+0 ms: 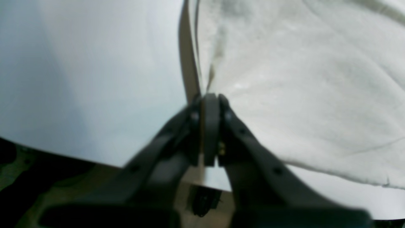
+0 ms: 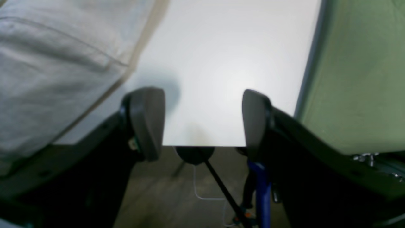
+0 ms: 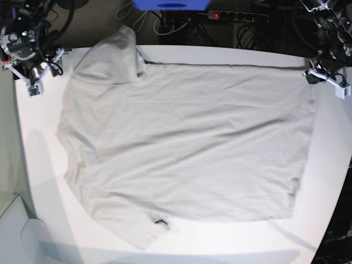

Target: Layout the t-shirt on the table in an organized manner, then fold the t-shirt properly

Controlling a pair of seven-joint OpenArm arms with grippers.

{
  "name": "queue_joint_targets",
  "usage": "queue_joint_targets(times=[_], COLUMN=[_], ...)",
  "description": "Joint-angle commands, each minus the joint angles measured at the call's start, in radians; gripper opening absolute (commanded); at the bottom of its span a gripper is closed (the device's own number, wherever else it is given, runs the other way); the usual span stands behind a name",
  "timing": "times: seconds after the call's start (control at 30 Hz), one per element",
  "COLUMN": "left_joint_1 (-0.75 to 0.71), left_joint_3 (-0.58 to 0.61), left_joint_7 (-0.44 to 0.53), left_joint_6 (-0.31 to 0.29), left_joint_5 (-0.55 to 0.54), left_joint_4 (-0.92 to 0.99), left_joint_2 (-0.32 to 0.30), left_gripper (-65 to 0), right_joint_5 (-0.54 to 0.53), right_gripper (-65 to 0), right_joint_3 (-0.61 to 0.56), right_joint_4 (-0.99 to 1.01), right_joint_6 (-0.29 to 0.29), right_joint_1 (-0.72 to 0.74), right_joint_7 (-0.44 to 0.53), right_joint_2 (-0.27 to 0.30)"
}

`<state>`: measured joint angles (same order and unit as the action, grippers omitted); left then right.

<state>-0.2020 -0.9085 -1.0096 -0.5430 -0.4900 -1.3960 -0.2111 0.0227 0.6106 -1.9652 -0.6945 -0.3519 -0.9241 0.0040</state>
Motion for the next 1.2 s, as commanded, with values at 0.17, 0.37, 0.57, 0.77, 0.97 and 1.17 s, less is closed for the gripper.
queue_joint_targets(times=[0.17, 0.37, 0.57, 0.77, 0.97, 1.17], left_joint_1=[0.028, 0.040, 0.062, 0.066, 0.066, 0.063], left_joint_3=[-0.005, -0.005, -0.002, -0.001, -0.001, -0.001], left_joint_7=[-0.005, -0.007, -0.010, -0.012, -0.013, -0.013], left_joint_6=[0.004, 0.005, 0.005, 0.005, 0.005, 0.005], left_joint_5=[0.009, 0.007, 0.014, 0.014, 0.014, 0.011], left_joint_4=[-0.021, -0.021, -0.019, -0.013, -0.012, -0.012], left_joint_2=[-0.035, -0.044, -0.040, -0.040, -0.040, -0.038], left_gripper=[-64.6, -64.6, -64.6, -64.6, -64.6, -64.6], right_joint_5=[-0.007, -0.008, -0.008, -0.008, -0.030, -0.174], right_gripper=[-29.6, -29.4, -29.4, -28.0, -24.6, -24.7], right_joint_3=[-0.005, -0.007, -0.007, -0.007, -0.007, -0.053], right_joint_4=[-0.020, -0.027, -0.027, -0.030, -0.021, -0.010], right_joint_6=[-0.004, -0.004, -0.004, -0.004, -0.004, -0.004], right_joint_1=[-0.017, -0.022, -0.008, 0.017, 0.066, 0.070], right_joint_7=[-0.060, -0.100, -0.169, -0.255, -0.287, -0.287], right_joint_2=[-0.042, -0.100, -0.161, -0.161, -0.161, -0.161])
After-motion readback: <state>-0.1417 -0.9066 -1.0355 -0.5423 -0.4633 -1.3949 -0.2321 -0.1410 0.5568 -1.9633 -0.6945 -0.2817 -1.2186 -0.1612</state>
